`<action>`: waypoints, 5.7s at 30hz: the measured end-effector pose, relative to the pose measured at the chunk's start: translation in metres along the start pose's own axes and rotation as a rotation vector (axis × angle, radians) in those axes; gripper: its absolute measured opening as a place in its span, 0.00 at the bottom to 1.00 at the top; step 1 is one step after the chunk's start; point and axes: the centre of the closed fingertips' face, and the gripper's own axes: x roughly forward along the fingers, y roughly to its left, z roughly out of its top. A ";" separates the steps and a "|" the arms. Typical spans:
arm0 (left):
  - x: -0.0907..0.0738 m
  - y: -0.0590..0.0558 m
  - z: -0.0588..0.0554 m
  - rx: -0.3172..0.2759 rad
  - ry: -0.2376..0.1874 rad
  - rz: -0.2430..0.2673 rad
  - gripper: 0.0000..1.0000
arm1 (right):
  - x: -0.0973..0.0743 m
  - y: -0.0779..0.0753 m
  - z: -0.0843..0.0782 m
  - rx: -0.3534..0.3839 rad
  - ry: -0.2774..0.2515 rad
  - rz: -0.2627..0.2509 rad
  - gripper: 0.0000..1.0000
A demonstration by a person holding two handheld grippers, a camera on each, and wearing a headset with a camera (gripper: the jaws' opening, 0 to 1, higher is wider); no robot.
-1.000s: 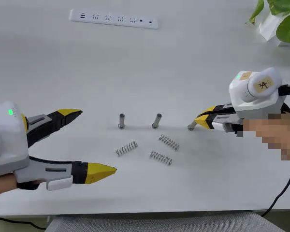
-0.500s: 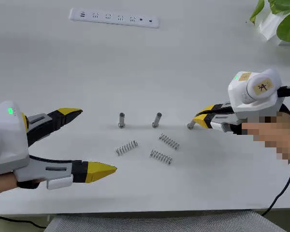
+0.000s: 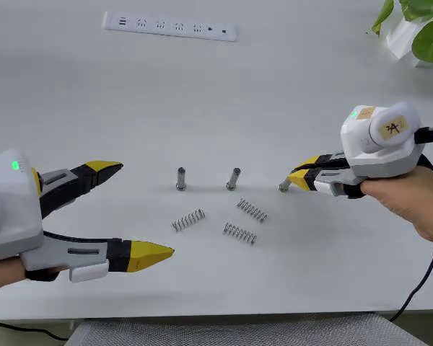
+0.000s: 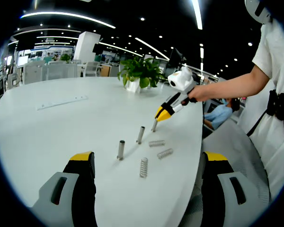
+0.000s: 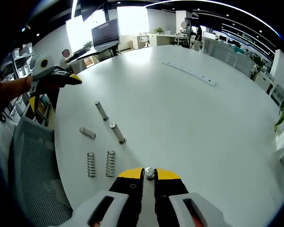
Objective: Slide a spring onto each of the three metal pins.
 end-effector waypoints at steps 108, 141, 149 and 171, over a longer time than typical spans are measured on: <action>0.069 0.018 -0.091 0.199 0.655 0.146 0.16 | -0.084 0.035 -0.051 -0.015 -0.294 0.042 0.75; 0.071 0.020 -0.095 0.309 0.773 0.121 0.07 | -0.088 0.032 -0.054 0.009 -0.312 0.016 0.71; 0.070 0.019 -0.096 0.299 0.771 0.117 0.07 | -0.089 0.032 -0.055 0.017 -0.317 0.013 0.70; 0.060 0.008 -0.090 0.215 0.683 0.118 0.07 | -0.091 0.040 -0.047 0.003 -0.320 0.022 0.70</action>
